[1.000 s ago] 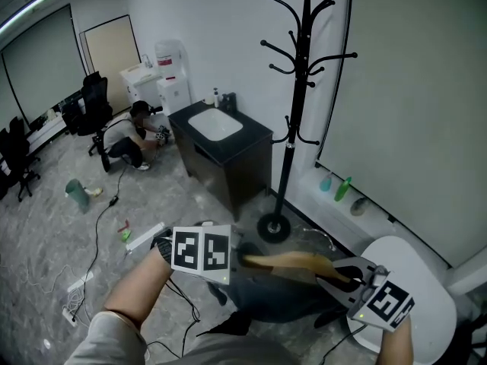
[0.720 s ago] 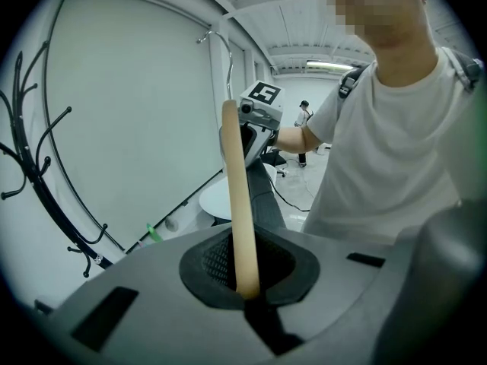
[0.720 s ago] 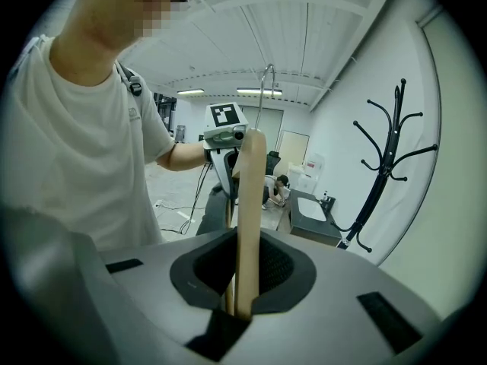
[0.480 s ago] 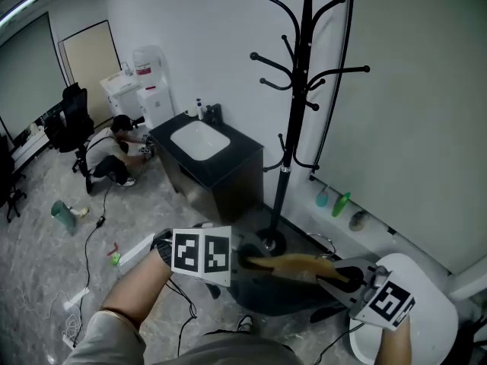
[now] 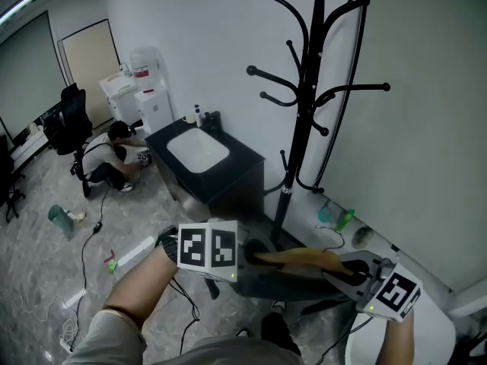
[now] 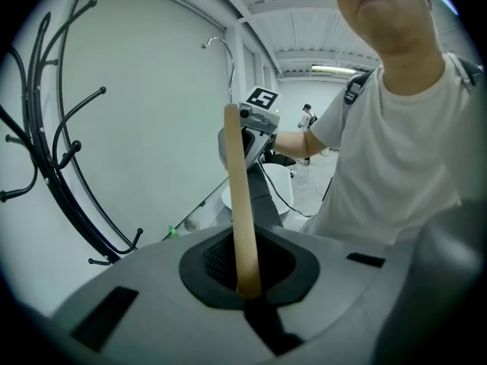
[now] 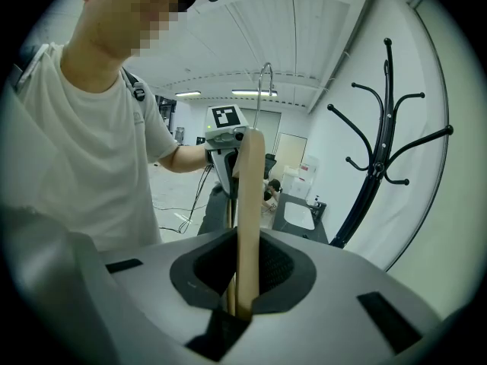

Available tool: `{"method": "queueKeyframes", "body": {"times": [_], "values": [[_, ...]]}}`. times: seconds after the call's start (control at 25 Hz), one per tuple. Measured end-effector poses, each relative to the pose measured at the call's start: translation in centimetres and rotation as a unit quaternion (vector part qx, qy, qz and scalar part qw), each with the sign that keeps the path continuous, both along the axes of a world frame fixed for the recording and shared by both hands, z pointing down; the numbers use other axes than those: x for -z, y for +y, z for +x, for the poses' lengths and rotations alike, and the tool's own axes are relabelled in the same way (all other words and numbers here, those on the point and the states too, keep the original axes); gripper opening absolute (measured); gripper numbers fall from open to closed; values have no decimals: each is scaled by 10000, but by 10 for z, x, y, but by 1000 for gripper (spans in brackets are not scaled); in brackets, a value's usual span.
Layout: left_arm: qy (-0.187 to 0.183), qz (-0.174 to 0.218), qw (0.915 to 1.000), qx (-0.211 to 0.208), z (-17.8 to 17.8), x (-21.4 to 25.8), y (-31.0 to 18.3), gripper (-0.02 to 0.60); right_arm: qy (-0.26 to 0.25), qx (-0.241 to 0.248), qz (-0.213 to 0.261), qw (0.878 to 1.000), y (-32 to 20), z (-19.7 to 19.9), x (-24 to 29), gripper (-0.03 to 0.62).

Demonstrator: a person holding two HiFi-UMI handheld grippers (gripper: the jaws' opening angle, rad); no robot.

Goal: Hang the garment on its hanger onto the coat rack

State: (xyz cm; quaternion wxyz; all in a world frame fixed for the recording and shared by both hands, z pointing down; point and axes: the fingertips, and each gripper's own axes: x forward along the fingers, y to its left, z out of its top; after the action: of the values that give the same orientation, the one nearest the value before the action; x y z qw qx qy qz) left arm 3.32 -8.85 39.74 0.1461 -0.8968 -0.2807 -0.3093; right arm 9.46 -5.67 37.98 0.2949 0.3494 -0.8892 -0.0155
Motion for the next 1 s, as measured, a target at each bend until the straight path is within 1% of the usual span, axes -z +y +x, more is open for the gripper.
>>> {"method": "queueKeyframes", "body": {"times": [0.24,0.36,0.56,0.68,0.8,1.0], "values": [[-34,-85,9997,236,55,-2,-59,5,66,313,-34,9995,-64,57,0,41],[-9,-177,9990,409,83,-1,-87,5,68,505,-83,9987,-95,85,2,41],[24,-219,9968,769,124,0,-137,5,89,897,-108,9959,-150,128,5,41],[11,-284,9940,1059,141,-3,-163,5,115,1166,-160,9930,-180,145,2,41],[-64,-339,9912,1277,150,-7,-183,5,96,1371,-249,9902,-202,155,-2,41],[-153,-526,9856,1598,159,-19,-210,5,6,1545,-478,9868,-233,164,-13,41]]}}
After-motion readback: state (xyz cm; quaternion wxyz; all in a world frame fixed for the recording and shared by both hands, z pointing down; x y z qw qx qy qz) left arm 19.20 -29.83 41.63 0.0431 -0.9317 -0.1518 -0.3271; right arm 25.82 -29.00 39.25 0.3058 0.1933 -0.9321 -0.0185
